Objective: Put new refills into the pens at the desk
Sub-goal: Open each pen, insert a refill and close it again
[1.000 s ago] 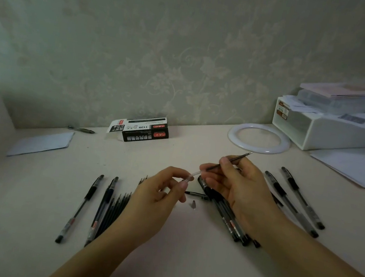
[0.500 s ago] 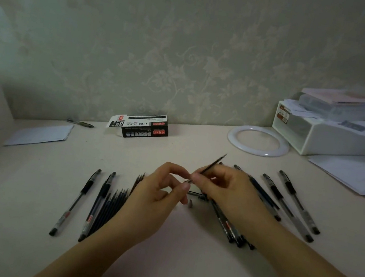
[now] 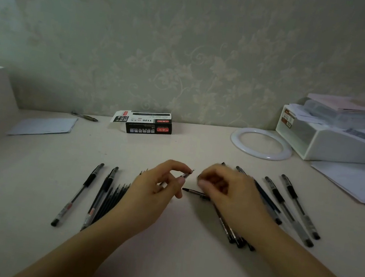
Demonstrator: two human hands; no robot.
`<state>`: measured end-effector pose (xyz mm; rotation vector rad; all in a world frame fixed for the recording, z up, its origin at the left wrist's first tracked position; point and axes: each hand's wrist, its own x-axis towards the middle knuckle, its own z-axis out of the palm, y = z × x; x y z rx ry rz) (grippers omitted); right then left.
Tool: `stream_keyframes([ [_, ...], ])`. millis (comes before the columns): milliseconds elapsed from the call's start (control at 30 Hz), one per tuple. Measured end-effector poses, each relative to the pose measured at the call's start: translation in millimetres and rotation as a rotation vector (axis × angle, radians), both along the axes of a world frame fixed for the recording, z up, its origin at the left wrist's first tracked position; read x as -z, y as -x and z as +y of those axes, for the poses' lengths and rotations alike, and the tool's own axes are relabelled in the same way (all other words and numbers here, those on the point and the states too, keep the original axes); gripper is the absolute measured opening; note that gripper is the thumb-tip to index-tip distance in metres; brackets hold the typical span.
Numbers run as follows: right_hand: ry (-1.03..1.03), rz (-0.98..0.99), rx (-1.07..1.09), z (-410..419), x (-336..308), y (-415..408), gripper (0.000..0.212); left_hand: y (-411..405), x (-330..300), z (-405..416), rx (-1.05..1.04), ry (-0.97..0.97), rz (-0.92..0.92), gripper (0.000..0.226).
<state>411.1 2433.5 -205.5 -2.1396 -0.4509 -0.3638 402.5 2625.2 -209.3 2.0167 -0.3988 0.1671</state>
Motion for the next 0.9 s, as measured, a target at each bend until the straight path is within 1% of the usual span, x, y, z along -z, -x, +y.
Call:
stream_keyframes([
  [67, -0.265, 0.088, 0.039, -4.2, -5.3, -3.1, 0.008, -0.6, 0.2, 0.3, 0.008, -0.016, 0.009, 0.017],
  [100, -0.338, 0.122, 0.037, -4.9, -6.6, -4.0, 0.007, -0.5, 0.0, 0.1, 0.017, -0.018, 0.011, 0.017],
  [200, -0.407, 0.192, -0.037, -2.6, -7.7, -3.2, 0.008, 1.1, -0.7, -0.8, 0.052, -0.012, 0.01, 0.016],
  [333, -0.367, 0.228, -0.135, 2.0, -5.2, -1.3, 0.008, 3.5, -2.3, -1.8, 0.086, -0.006, 0.011, 0.015],
  [500, -0.338, 0.246, -0.181, 0.3, -5.2, -1.0, 0.009, 4.9, -3.4, -2.0, 0.065, -0.057, -0.026, 0.011],
  [633, -0.296, 0.264, -0.229, -1.6, -5.2, -0.1, 0.009, 5.8, -3.9, -0.4, 0.051, -0.139, -0.125, 0.01],
  [700, -0.239, 0.245, -0.229, -2.6, -5.6, -0.2, 0.004, 6.4, -4.5, -0.2, 0.054, -0.163, -0.169, 0.009],
  [733, -0.194, 0.224, -0.217, -2.5, -5.5, 0.3, 0.005, 6.7, -4.8, -0.5, 0.054, -0.176, -0.191, 0.009],
  [833, -0.029, 0.121, -0.148, -0.3, -3.6, 3.3, 0.028, 9.4, -6.3, -3.1, 0.062, -0.207, -0.229, 0.007],
  [900, 0.012, 0.062, -0.113, 0.6, -3.7, 4.9, 0.04, 10.6, -7.7, -4.5, 0.066, -0.211, -0.235, 0.007],
])
